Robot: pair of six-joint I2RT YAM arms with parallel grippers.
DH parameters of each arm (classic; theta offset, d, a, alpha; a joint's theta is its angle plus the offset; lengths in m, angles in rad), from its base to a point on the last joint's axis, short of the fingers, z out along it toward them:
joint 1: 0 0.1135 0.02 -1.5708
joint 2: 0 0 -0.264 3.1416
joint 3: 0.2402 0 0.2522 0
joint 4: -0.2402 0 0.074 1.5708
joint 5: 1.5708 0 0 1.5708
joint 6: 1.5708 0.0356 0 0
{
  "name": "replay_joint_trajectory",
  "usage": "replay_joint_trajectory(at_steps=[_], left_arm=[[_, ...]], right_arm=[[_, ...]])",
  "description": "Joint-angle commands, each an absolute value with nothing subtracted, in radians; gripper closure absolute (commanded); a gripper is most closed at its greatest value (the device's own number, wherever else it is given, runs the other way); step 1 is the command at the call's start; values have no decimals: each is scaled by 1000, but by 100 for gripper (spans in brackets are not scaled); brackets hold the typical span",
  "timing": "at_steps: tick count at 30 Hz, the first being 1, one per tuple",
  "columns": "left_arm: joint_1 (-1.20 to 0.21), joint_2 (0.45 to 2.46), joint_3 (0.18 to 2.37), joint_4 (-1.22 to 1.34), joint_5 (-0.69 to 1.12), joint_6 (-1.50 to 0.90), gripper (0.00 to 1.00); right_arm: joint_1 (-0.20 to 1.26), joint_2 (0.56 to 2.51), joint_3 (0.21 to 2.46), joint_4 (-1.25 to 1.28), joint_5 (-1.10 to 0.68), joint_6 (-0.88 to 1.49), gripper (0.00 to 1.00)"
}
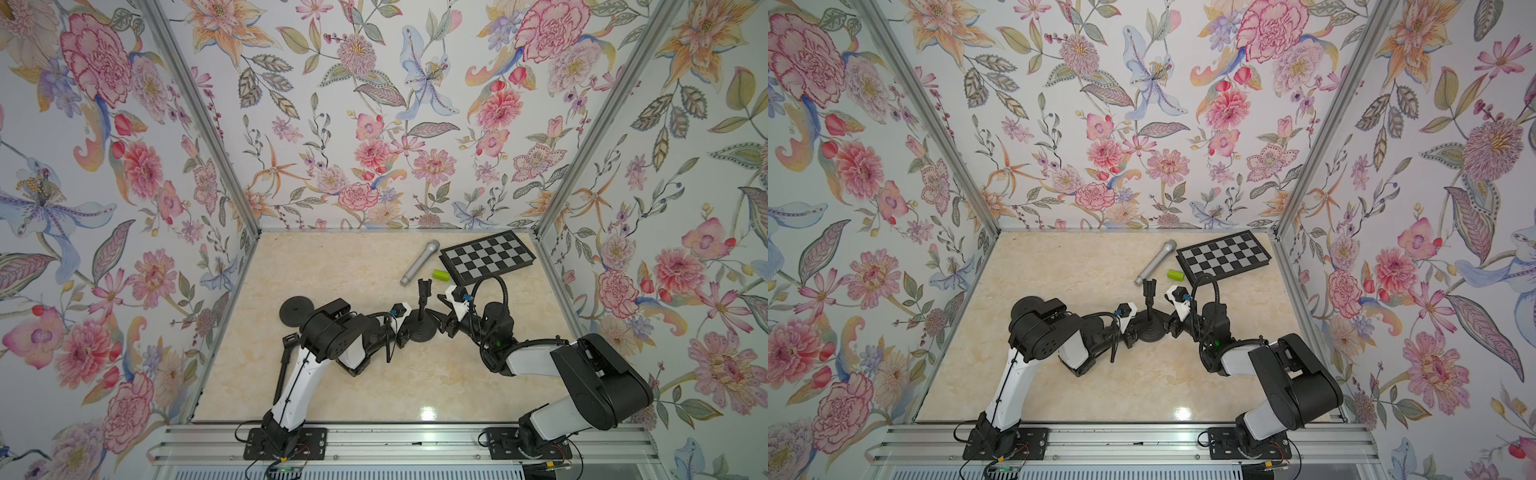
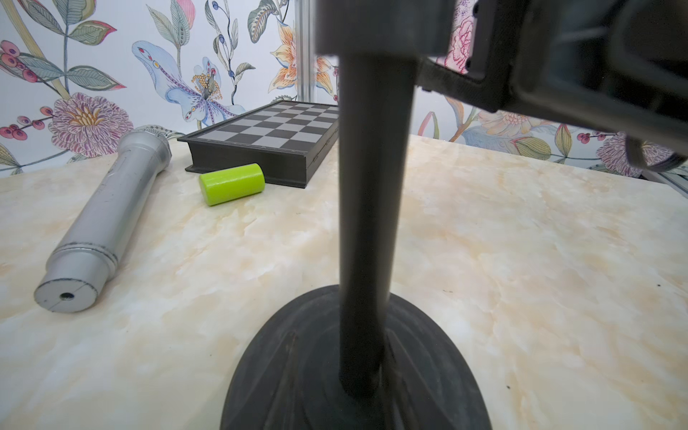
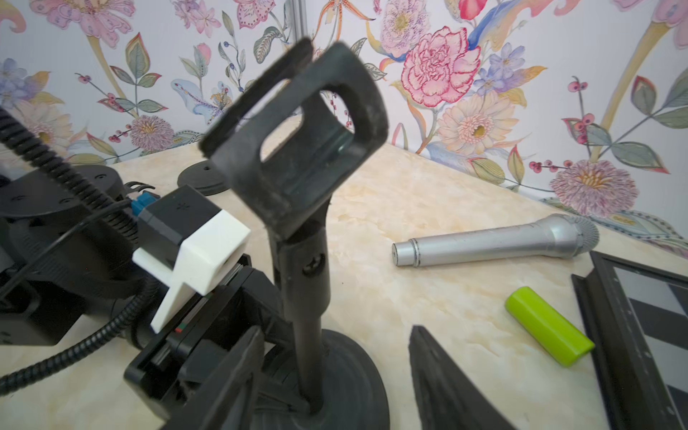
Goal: Assemble a microphone stand
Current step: Screw the microphone stand pole into the microphone stand base.
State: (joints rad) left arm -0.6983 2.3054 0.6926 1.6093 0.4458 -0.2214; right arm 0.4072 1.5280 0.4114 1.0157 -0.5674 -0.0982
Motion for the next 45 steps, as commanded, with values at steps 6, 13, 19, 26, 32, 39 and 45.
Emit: replay_joint_trajectory(at_steps=[6,13,19,26,32,39,45], left_arm=[[-663,2414,659,1841,364,-224,63],[-660,2421,661,1841,365,-224,63],[-657,2412,656,1841,356,-226,62],[-657,2416,664,1841,354,-232,62],[-657,2418,658,1841,352,-231,62],[-657,2419,656,1841,357,-229,62],[-656,2419,658,1841,368,-227,62]], right_arm=[[365,1628,666,698,-967,-324,43],[369,1715,711,740,-876,-254,81],[440,1697,529,1034,-508,-57,95],[784,1734,397,1121,382,262,100],[845,1773,408,1179,317,216,94],[734,1628,384,1139,-79,-31,45],[496,1599,423,1017,-607,-115,43]])
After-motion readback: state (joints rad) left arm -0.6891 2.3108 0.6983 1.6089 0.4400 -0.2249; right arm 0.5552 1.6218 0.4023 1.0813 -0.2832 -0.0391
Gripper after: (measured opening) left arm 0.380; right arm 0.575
